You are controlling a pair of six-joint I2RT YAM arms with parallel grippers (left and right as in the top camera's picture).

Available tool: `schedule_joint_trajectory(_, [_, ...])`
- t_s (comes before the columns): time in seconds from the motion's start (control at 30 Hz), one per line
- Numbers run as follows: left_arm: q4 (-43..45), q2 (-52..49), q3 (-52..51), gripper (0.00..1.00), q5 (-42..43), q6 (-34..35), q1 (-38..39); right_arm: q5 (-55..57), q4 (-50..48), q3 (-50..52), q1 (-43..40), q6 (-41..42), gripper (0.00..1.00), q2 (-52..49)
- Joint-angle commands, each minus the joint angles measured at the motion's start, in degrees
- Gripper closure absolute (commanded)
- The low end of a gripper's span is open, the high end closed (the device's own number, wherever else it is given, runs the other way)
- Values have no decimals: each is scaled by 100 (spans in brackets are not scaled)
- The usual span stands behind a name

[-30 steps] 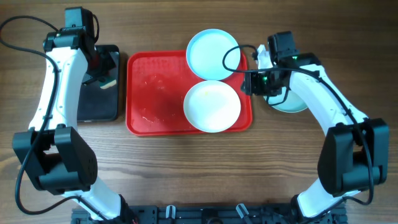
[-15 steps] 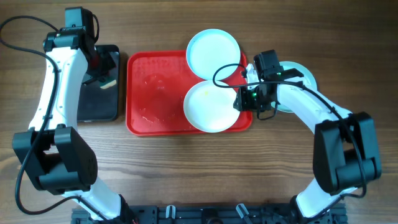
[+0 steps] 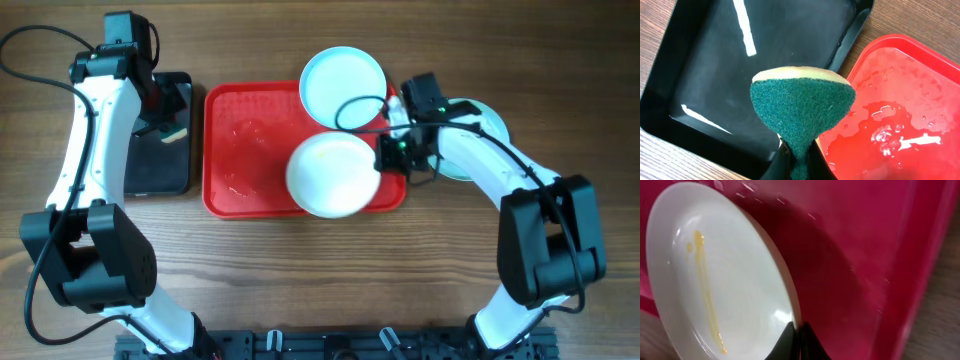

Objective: Clean dirty plates on tray and stack at the side

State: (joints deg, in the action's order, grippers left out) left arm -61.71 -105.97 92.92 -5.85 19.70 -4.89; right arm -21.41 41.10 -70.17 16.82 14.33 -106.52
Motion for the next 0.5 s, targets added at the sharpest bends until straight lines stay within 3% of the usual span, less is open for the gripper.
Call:
schedule_joint_trajectory(0.0, [39, 4, -46, 96, 278, 31, -11, -229, -291, -439, 601, 542, 96, -74])
schedule_joint_trajectory(0.1, [57, 4, -46, 96, 352, 26, -11, 273, -748, -439, 1213, 1451, 96, -184])
schedule_joint_trajectory(0.3, [59, 4, -46, 96, 658, 26, -11, 833, -1353, -439, 1845, 2382, 96, -636])
schedule_joint_trajectory(0.47, [81, 4, -48, 96, 778, 26, 90, 778, -1731, -439, 1899, 2684, 96, -951])
